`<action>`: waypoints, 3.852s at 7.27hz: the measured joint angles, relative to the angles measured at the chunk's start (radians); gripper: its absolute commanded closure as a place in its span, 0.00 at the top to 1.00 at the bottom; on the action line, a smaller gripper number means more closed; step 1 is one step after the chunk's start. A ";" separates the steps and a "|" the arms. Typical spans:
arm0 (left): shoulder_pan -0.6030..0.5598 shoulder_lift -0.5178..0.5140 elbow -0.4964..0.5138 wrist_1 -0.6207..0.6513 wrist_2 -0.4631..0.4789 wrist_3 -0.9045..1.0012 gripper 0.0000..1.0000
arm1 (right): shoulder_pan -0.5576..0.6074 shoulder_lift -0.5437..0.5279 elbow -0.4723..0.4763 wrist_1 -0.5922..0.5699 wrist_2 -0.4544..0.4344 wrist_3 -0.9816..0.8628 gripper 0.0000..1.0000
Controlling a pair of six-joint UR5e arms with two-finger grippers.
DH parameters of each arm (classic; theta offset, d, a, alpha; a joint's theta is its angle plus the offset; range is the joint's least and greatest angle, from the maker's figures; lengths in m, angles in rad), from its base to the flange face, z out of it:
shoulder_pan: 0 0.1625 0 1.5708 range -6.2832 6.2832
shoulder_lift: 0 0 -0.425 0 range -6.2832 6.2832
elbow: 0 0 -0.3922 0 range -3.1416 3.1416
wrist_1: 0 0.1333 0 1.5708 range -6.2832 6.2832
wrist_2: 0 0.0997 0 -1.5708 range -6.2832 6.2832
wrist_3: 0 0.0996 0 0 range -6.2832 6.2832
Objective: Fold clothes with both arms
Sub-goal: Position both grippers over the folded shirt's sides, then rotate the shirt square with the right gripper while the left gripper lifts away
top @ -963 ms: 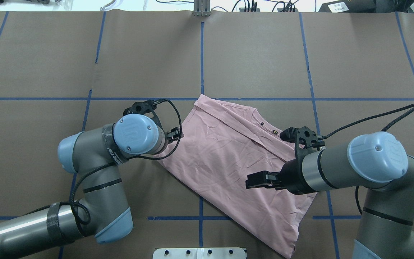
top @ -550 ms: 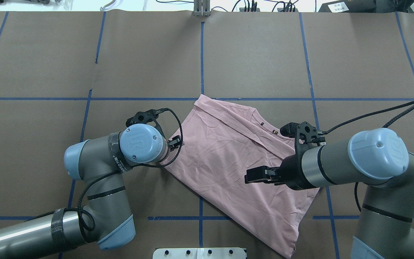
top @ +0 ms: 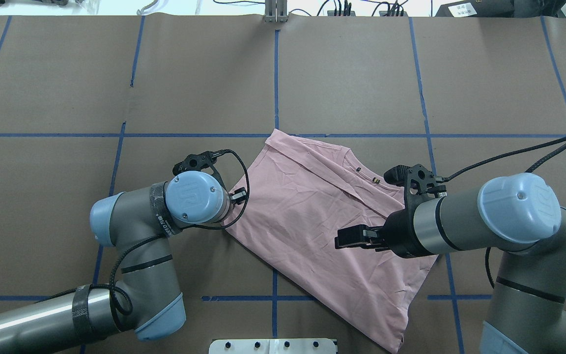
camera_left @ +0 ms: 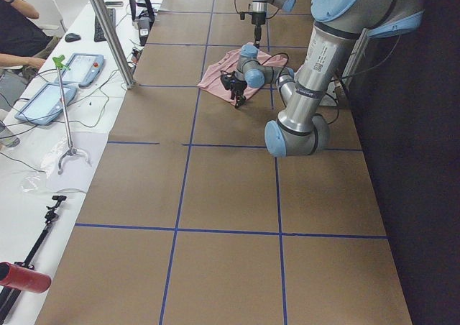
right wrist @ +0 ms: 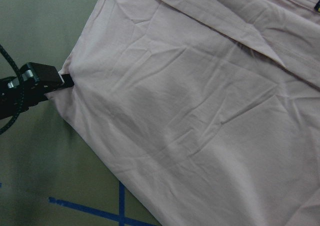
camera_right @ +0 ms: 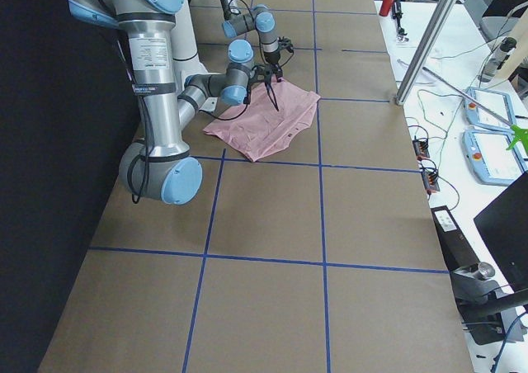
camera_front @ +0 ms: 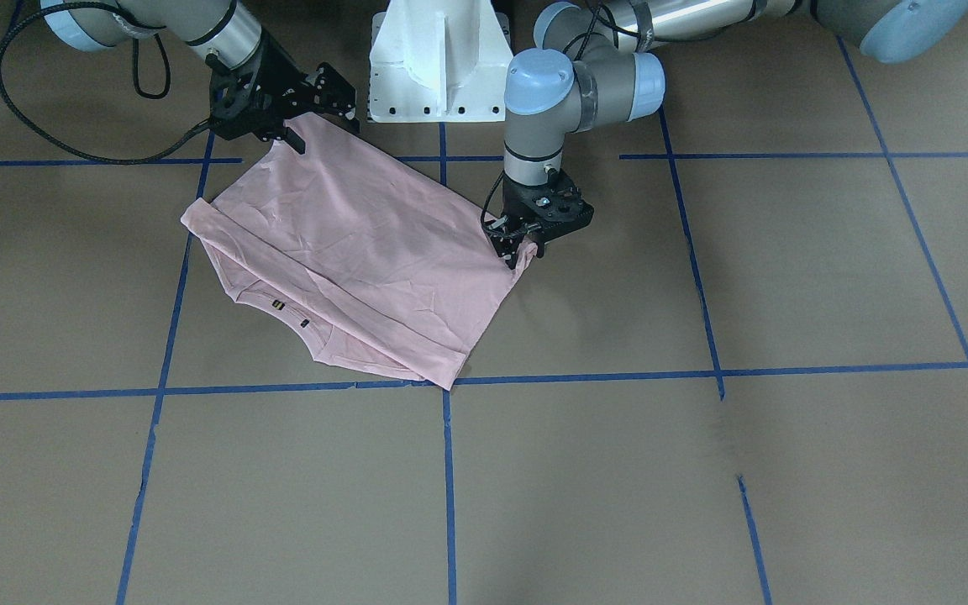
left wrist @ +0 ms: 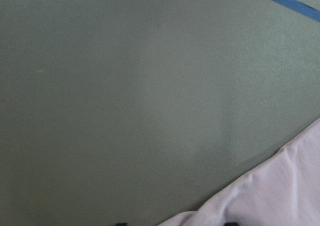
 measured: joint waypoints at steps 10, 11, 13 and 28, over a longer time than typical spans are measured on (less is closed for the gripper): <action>-0.182 -0.070 0.158 -0.125 0.049 0.120 0.00 | 0.027 0.003 0.005 0.001 0.001 0.001 1.00; -0.204 -0.120 0.232 -0.172 0.073 0.151 0.00 | 0.035 0.005 0.006 0.001 0.001 0.002 1.00; -0.257 -0.197 0.339 -0.222 0.089 0.243 0.00 | 0.039 0.019 0.005 0.002 0.001 0.006 1.00; -0.323 -0.050 0.154 -0.344 -0.095 0.468 1.00 | 0.117 0.090 -0.065 -0.240 -0.059 0.017 1.00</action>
